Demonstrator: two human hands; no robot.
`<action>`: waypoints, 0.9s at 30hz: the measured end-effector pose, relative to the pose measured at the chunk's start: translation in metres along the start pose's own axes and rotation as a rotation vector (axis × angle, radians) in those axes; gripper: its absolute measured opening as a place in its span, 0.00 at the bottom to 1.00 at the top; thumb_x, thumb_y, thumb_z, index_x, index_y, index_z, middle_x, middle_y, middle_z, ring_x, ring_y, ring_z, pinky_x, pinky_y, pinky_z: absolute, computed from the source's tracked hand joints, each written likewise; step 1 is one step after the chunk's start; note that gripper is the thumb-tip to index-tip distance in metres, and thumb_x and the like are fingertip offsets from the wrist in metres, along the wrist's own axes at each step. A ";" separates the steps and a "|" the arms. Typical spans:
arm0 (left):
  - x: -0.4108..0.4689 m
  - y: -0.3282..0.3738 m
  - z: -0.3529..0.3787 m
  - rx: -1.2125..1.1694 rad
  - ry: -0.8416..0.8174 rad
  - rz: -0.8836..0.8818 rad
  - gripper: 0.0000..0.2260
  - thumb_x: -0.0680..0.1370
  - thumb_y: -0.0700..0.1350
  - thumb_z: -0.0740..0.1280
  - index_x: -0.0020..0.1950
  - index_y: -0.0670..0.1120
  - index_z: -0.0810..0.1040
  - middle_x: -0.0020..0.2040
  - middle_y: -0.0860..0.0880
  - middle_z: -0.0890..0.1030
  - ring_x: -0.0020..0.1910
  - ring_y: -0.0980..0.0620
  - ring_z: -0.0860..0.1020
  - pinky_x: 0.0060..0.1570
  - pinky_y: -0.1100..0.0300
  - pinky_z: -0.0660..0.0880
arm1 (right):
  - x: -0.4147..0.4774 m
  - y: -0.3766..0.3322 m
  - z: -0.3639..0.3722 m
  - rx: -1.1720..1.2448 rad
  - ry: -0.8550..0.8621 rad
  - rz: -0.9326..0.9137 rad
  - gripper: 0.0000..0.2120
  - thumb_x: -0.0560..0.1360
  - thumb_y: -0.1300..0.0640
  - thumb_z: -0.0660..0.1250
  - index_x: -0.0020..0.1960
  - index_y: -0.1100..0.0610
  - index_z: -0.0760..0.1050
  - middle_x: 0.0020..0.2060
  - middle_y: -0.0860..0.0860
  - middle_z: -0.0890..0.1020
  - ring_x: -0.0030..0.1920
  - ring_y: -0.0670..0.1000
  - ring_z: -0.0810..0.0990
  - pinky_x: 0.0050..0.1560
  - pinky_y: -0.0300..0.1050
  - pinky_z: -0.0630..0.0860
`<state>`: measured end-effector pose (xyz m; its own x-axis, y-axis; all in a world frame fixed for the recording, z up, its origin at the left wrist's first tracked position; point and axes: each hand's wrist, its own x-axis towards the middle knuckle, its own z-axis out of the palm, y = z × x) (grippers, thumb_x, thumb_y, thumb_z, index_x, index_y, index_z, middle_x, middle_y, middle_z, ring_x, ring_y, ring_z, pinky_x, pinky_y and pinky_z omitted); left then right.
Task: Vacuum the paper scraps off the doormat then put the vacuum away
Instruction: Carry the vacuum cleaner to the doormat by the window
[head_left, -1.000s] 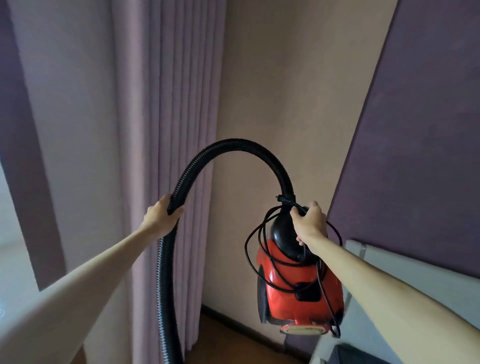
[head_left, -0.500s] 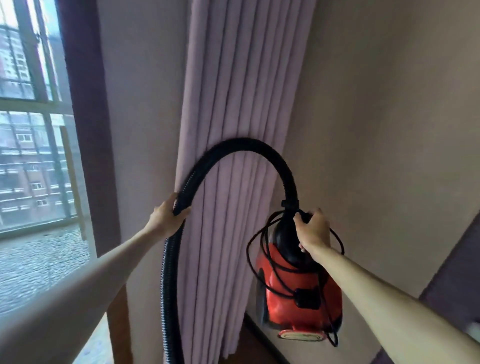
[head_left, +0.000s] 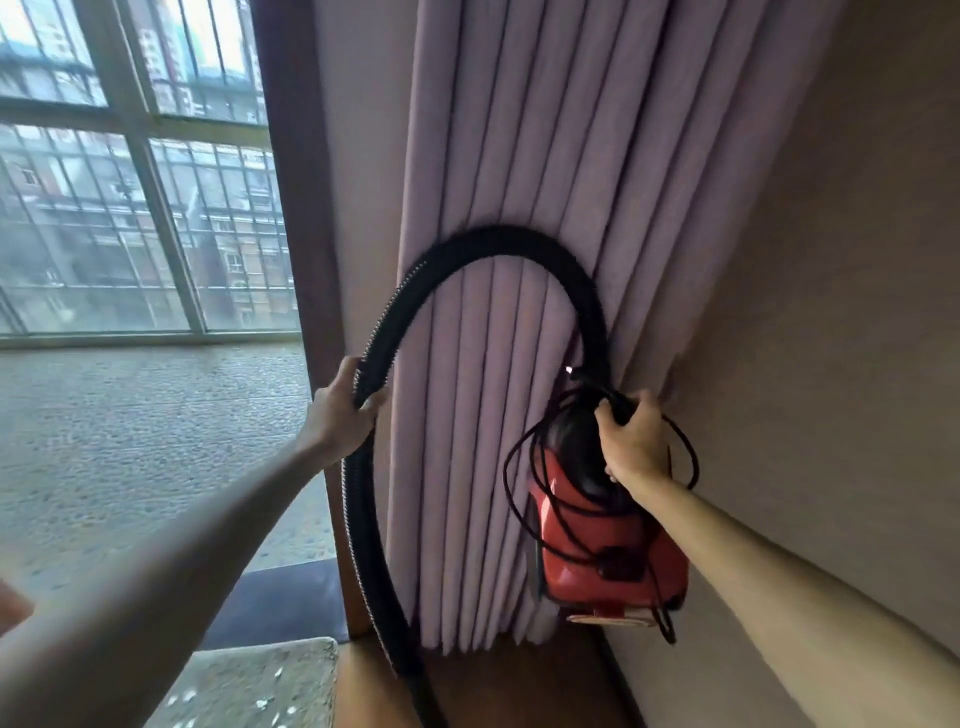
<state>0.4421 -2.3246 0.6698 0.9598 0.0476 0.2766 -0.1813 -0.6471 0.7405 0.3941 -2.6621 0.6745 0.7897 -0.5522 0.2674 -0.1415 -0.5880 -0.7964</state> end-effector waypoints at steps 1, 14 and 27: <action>-0.009 -0.008 0.001 0.016 -0.001 -0.022 0.15 0.80 0.48 0.67 0.64 0.46 0.69 0.45 0.44 0.80 0.38 0.43 0.78 0.37 0.56 0.71 | -0.005 0.001 0.007 -0.003 -0.017 -0.004 0.19 0.68 0.37 0.60 0.48 0.51 0.68 0.40 0.56 0.82 0.35 0.63 0.83 0.36 0.61 0.81; -0.118 -0.128 0.051 0.016 -0.047 -0.368 0.17 0.80 0.44 0.67 0.66 0.43 0.69 0.45 0.43 0.79 0.43 0.43 0.78 0.40 0.58 0.66 | -0.102 0.093 0.123 -0.056 -0.291 0.073 0.11 0.77 0.48 0.64 0.50 0.54 0.67 0.40 0.57 0.79 0.28 0.61 0.80 0.18 0.45 0.73; -0.196 -0.282 0.127 0.084 -0.176 -0.606 0.16 0.80 0.48 0.66 0.66 0.49 0.68 0.46 0.45 0.80 0.42 0.45 0.77 0.41 0.56 0.69 | -0.191 0.244 0.232 -0.254 -0.464 0.126 0.11 0.78 0.45 0.63 0.49 0.44 0.60 0.39 0.58 0.80 0.32 0.63 0.83 0.28 0.58 0.80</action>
<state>0.3327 -2.2476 0.3292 0.9090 0.3029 -0.2864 0.4155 -0.6021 0.6818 0.3473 -2.5622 0.3033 0.9297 -0.3427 -0.1348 -0.3466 -0.6902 -0.6352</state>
